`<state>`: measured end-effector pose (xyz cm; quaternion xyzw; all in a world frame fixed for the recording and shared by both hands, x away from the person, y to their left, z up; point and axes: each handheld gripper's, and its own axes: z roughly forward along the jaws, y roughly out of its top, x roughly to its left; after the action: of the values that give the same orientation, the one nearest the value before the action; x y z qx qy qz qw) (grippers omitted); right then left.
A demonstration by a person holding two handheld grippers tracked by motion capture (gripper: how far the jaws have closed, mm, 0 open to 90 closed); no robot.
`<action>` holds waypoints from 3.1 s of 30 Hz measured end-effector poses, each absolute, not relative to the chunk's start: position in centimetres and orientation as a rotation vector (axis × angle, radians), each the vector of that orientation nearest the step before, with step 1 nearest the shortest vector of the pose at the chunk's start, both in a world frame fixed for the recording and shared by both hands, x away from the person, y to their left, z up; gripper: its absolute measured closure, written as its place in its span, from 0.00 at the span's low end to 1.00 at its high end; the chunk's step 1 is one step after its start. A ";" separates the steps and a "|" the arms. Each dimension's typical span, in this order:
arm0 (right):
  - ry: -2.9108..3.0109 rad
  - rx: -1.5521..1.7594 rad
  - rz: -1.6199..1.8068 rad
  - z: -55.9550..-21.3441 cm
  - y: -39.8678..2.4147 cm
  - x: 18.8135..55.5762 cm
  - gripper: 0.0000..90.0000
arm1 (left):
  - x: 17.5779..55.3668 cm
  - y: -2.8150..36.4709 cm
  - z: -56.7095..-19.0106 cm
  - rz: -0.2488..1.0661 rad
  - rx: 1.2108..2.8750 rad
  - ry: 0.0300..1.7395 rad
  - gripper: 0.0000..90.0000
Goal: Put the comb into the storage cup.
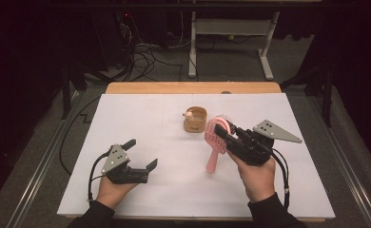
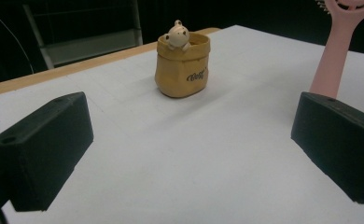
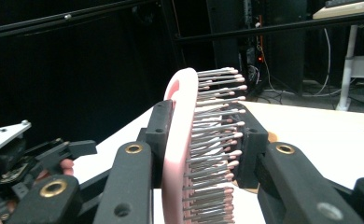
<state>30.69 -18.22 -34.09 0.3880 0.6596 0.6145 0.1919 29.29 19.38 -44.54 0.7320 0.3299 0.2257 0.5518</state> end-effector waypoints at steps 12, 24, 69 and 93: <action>1.813 1.116 1.694 -34.5 -20.1 31.4 0.74 | 29.2 20.0 -44.9 0.529 1.715 0.787 0.00; 1.769 1.130 1.687 -34.2 -20.9 31.8 0.74 | 29.3 20.0 -45.0 0.512 1.725 0.779 0.00; 1.668 1.092 1.677 -31.3 -17.9 37.2 0.74 | 29.2 20.1 -45.0 0.532 1.728 0.748 0.00; 1.601 1.073 1.680 -29.1 -17.0 40.1 0.74 | 29.2 20.0 -45.1 0.532 1.739 0.740 0.00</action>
<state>40.07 -16.99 -29.15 0.4018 0.5996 0.6292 0.2883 29.20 19.99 -45.14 0.7365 0.3133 0.2254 0.5555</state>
